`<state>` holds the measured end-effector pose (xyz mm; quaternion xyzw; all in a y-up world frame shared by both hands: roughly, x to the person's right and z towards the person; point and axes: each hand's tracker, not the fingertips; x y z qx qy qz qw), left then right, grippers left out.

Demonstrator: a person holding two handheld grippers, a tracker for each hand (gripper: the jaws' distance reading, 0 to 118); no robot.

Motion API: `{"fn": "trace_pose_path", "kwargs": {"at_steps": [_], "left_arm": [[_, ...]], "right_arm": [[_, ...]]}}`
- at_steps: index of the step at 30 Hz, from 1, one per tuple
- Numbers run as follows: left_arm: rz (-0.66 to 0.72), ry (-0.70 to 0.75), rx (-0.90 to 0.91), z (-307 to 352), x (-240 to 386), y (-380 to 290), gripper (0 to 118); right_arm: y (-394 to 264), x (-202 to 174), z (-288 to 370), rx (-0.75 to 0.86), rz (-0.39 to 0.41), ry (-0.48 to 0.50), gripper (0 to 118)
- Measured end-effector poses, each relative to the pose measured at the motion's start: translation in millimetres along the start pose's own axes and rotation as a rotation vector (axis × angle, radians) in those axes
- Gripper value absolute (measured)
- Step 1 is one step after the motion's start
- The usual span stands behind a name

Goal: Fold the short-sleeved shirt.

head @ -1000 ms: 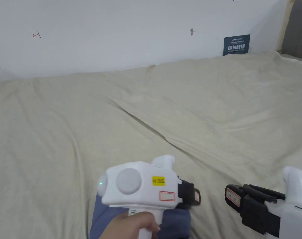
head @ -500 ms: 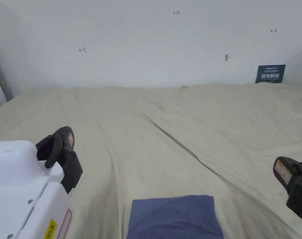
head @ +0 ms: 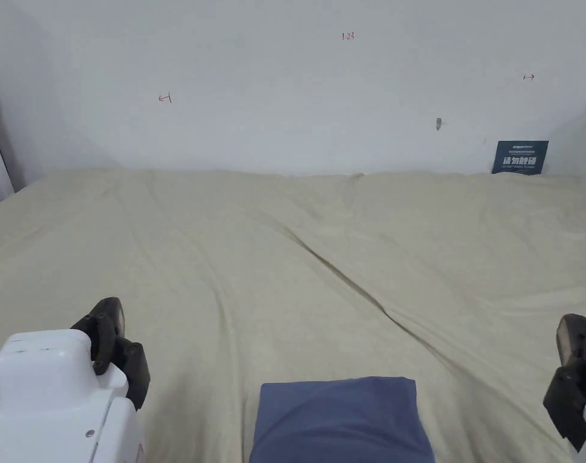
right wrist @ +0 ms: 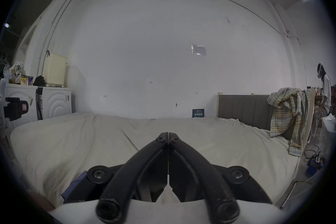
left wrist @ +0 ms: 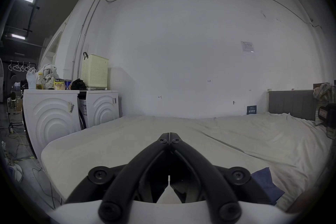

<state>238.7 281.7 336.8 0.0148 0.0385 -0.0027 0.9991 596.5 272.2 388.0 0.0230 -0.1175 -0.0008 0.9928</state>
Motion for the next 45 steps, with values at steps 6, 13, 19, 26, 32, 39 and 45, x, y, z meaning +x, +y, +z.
{"fn": "trace_pose_path", "kwargs": {"at_steps": [6, 13, 19, 26, 32, 39, 45], "left_arm": [[-0.034, -0.009, 0.004, 1, 8, 0, 0], [-0.032, -0.101, -0.028, 0, -2, 10, 0], [0.022, -0.172, -0.265, -20, -14, 4, 0], [0.204, -0.292, -0.522, -46, -29, -36, 0], [0.458, -0.523, -0.877, -105, -41, -71, 0], [0.716, -0.760, -1.155, -160, -24, -134, 97], [0.948, -0.890, -1.193, -188, -1, -161, 118]], "right_arm": [[1, 5, 0, -0.002, -0.023, -0.029, 0], [43, 9, -6, 0.062, -0.025, 0.043, 0], [65, -34, -94, -0.514, 0.199, 0.451, 0], [-79, -70, -172, -1.230, 0.326, 0.522, 0], [-114, -75, -192, -1.373, 0.315, 0.468, 0], [-120, -97, -206, -1.457, 0.476, 0.494, 0], [-121, -100, -206, -1.464, 0.517, 0.498, 0]]}}
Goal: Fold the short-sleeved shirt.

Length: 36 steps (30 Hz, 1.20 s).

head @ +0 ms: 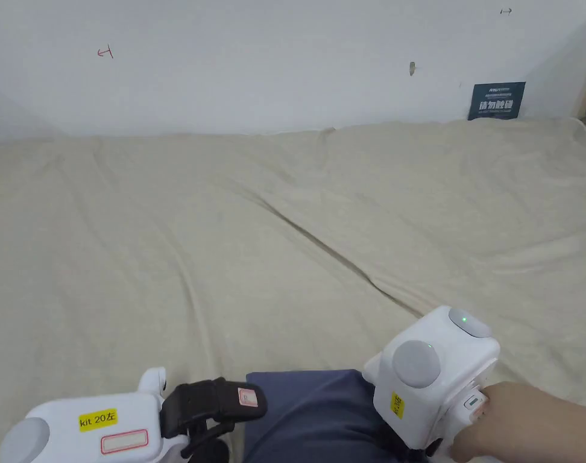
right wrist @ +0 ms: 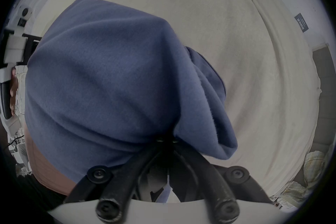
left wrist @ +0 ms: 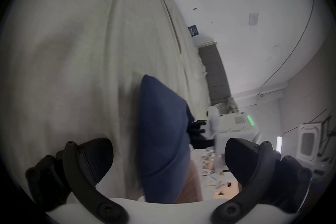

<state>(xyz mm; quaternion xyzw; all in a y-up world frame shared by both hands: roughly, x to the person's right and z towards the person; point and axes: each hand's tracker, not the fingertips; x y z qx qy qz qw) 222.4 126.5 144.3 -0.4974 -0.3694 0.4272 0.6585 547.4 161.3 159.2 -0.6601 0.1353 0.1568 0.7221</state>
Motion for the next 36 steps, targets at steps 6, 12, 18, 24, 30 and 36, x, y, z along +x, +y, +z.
{"fn": "trace_pose_path", "kwargs": {"at_steps": [6, 12, 18, 24, 30, 36], "left_arm": [[0.016, -0.164, -0.213, -53, -8, 0, 118], [-0.056, -0.009, -0.218, -54, 2, -1, 98], [-0.078, 0.142, -0.143, -42, 3, -11, 25], [-0.161, 0.204, -0.121, -23, 26, -6, 25], [-0.280, 0.360, -0.034, 80, 51, 31, 25], [-0.401, 0.788, 0.021, 214, 37, 89, 25]], "right_arm": [[-6, 5, 0, 0.027, -0.009, 0.027, 0], [-13, 10, -1, 0.060, -0.022, 0.053, 0], [-56, 7, 22, 0.317, -0.137, 0.056, 0], [-104, 16, 64, 0.549, -0.315, 0.169, 0], [-96, -4, 91, 0.612, -0.301, 0.134, 0], [-84, -41, 90, 0.601, -0.265, 0.216, 0]]}}
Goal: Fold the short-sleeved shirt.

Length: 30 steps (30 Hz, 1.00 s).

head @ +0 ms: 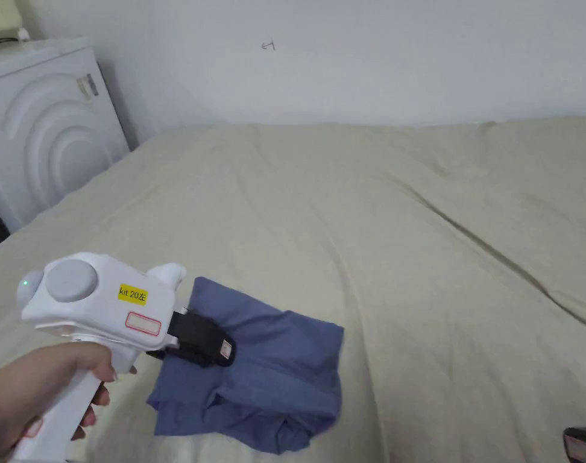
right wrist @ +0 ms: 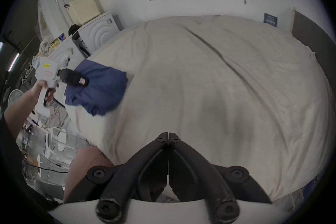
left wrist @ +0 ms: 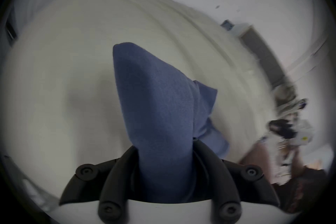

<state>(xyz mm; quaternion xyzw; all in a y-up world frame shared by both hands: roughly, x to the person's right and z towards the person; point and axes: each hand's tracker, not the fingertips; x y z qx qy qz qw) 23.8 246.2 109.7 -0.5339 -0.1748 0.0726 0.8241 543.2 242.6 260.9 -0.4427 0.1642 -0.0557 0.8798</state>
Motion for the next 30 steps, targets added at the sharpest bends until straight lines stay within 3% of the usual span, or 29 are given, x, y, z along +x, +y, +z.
{"fn": "trace_pose_path", "kwargs": {"at_steps": [3, 7, 8, 9, 10, 11, 12, 16, 18, 22, 23, 24, 25, 26, 28, 30], "left_arm": [[-0.089, 0.316, -0.076, 19, -44, 13, 25], [-0.142, 0.625, -0.178, 21, -85, 18, 28], [-0.130, 0.698, -0.183, 20, -94, 16, 38], [-0.135, 0.745, -0.191, 19, -102, 14, 59], [-0.129, 0.778, -0.185, 20, -107, 10, 92], [-0.114, 0.815, -0.169, 21, -112, 7, 111], [-0.090, 0.828, -0.152, 25, -114, 3, 117], [0.013, 0.803, 0.031, 51, -100, -2, 117], [0.075, 0.651, 0.182, 64, -79, -6, 117], [0.095, 0.259, 0.404, 66, -3, -31, 105], [0.072, 0.185, 0.462, 62, 23, -40, 91], [0.042, 0.175, 0.487, 57, 47, -47, 57], [0.018, 0.160, 0.491, 51, 69, -53, 7], [-0.005, 0.155, 0.541, 43, 86, -59, 0], [-0.035, 0.052, 0.605, 39, 120, -69, 0], [-0.045, 0.044, 0.699, 37, 161, -79, 0]], "right_arm": [[0, -17, -10, -0.047, 0.049, -0.011, 0], [5, -23, -13, -0.046, 0.077, -0.066, 0], [7, -21, -13, -0.046, 0.068, -0.067, 0], [7, -18, -11, -0.049, 0.050, -0.064, 0], [8, -17, -11, -0.049, 0.036, -0.064, 0], [9, -16, -10, -0.047, 0.027, -0.064, 0], [9, -14, -8, -0.042, 0.022, -0.066, 0], [8, -5, 2, 0.020, 0.015, -0.129, 0], [6, 2, 9, 0.067, 0.014, -0.160, 0], [3, 11, 21, 0.157, -0.006, -0.158, 0], [2, 13, 24, 0.178, -0.018, -0.157, 0], [3, 14, 26, 0.188, -0.031, -0.157, 0], [3, 16, 29, 0.195, -0.040, -0.155, 0], [3, 17, 32, 0.209, -0.050, -0.152, 0], [3, 18, 39, 0.234, -0.061, -0.147, 0], [2, 20, 48, 0.254, -0.069, -0.143, 0]]}}
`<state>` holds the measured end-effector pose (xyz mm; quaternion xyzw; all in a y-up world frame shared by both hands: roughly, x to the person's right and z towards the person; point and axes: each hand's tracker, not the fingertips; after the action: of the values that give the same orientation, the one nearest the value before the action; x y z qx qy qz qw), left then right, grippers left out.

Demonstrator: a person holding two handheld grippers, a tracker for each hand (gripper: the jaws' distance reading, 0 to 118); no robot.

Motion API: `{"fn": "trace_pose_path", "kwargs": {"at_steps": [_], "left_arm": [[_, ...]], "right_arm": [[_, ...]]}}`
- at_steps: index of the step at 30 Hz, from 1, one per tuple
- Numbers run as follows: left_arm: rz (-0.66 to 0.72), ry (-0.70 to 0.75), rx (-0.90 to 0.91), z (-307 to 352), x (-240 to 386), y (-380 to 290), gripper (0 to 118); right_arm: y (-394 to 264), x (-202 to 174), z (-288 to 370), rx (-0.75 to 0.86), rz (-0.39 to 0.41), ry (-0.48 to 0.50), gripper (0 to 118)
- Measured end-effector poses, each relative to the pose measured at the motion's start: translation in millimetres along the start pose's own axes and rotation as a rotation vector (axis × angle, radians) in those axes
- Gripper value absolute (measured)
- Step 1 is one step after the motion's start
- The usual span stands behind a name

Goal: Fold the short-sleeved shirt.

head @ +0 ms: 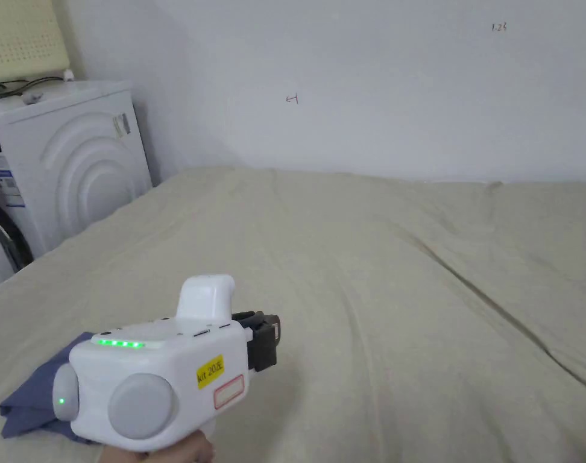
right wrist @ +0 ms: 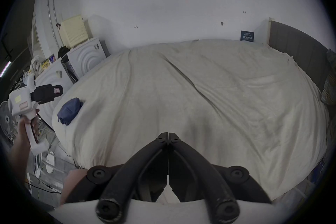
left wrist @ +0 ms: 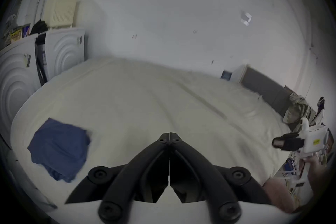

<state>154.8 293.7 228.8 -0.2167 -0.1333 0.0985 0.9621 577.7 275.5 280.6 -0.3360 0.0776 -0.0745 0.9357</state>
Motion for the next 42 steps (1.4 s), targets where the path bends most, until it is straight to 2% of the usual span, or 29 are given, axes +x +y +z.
{"fn": "trace_pose_path", "kwargs": {"at_steps": [2, 4, 6, 9, 11, 12, 14, 15, 17, 19, 22, 24, 25, 26, 27, 28, 29, 30, 31, 33, 34, 35, 38, 42], "left_arm": [[-0.016, -0.016, 0.097, 8, 28, 0, 0], [-0.092, -0.021, 0.191, 15, 59, 0, 0], [-0.222, 0.086, 0.324, 25, 87, -4, 0], [-0.273, 0.138, 0.477, 46, 121, -9, 0], [-0.256, 0.226, 0.597, 63, 137, -16, 0], [-0.253, 0.244, 0.647, 72, 146, -20, 0], [-0.272, 0.256, 0.696, 82, 157, -25, 0], [-0.284, 0.266, 0.698, 85, 162, -26, 0], [-0.312, 0.291, 0.658, 87, 172, -27, 0], [-0.308, 0.298, 0.609, 86, 174, -28, 0], [-0.298, 0.289, 0.595, 85, 174, -33, 1], [-0.291, 0.291, 0.575, 84, 172, -35, 1], [-0.286, 0.287, 0.562, 84, 171, -36, 4], [-0.286, 0.282, 0.562, 84, 171, -38, 13], [-0.288, 0.277, 0.569, 86, 170, -39, 26], [-0.288, 0.272, 0.575, 86, 168, -39, 49], [-0.285, 0.251, 0.579, 86, 167, -40, 65], [-0.297, 0.234, 0.583, 85, 167, -41, 77], [-0.313, 0.238, 0.586, 84, 168, -43, 88], [-0.331, 0.273, 0.576, 82, 169, -45, 115], [-0.324, 0.283, 0.570, 80, 169, -46, 118], [-0.322, 0.238, 0.643, 83, 169, -48, 118], [-0.258, 0.244, 0.579, 81, 163, -52, 118], [-0.238, 0.248, 0.547, 79, 157, -50, 118]], "right_arm": [[1, 1, 11, 0.038, -0.014, -0.002, 0], [2, 4, 25, 0.109, -0.026, 0.009, 0], [4, 3, 43, 0.214, -0.009, 0.003, 0], [-5, -5, 79, 0.491, 0.027, -0.028, 0], [-18, -9, 103, 0.704, 0.045, -0.022, 0], [-25, -13, 113, 0.806, 0.076, -0.054, 0], [-33, -24, 121, 0.925, 0.165, -0.201, 0], [-34, -26, 122, 0.939, 0.203, -0.220, 0], [-35, -26, 123, 0.917, 0.215, -0.206, 0], [-34, -24, 119, 0.888, 0.184, -0.223, 0], [-38, -18, 115, 0.842, 0.095, -0.268, 0], [-39, -14, 111, 0.818, 0.041, -0.229, 5], [-40, -11, 111, 0.814, 0.038, -0.225, 11], [-42, -11, 109, 0.811, 0.043, -0.227, 17], [-42, -11, 108, 0.801, 0.047, -0.233, 29], [-42, -11, 107, 0.790, 0.050, -0.234, 61], [-41, -11, 104, 0.774, 0.053, -0.243, 86], [-41, -11, 102, 0.759, 0.058, -0.259, 103], [-42, -13, 101, 0.767, 0.059, -0.264, 107], [-44, -16, 100, 0.770, 0.069, -0.291, 107], [-44, -17, 99, 0.766, 0.075, -0.297, 107], [-44, -17, 99, 0.761, 0.082, -0.299, 107], [-43, -21, 96, 0.737, 0.106, -0.310, 107], [-41, -21, 96, 0.720, 0.094, -0.309, 107]]}}
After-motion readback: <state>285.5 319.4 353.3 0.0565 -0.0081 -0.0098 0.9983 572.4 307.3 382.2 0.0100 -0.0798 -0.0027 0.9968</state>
